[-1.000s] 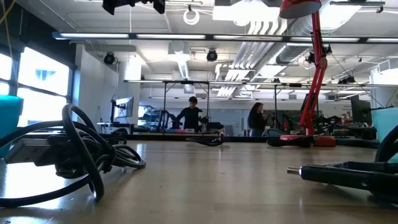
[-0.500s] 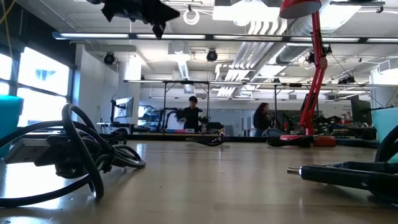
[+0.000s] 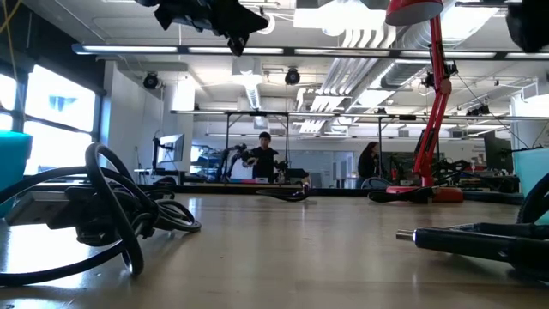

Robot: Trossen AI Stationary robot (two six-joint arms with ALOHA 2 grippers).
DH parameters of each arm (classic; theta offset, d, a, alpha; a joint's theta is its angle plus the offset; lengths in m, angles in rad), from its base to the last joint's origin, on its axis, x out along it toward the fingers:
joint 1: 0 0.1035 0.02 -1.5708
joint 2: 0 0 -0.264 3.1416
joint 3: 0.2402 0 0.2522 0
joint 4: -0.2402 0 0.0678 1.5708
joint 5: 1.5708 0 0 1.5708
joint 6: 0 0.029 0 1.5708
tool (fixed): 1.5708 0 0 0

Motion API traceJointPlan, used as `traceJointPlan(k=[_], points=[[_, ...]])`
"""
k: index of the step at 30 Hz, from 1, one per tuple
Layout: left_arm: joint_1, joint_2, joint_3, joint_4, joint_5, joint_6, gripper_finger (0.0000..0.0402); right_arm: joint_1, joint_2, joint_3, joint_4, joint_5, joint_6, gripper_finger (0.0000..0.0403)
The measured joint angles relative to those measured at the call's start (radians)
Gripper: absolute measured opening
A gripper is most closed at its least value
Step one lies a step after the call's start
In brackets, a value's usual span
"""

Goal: Pick & Place USB Port
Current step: Put the black charger cable into the light blue bin

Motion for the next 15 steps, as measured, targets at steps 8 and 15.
traceJointPlan(k=[8,15], points=[[-0.007,-0.001,0.000,-0.040,0.126,0.000,0.0001,0.012,0.038,-0.111,-0.015,0.043,0.109,0.0041],[-0.020,-0.001,0.000,-0.107,0.075,0.050,0.0001,0.012,0.051,-0.131,0.042,0.098,0.124,0.0129]])
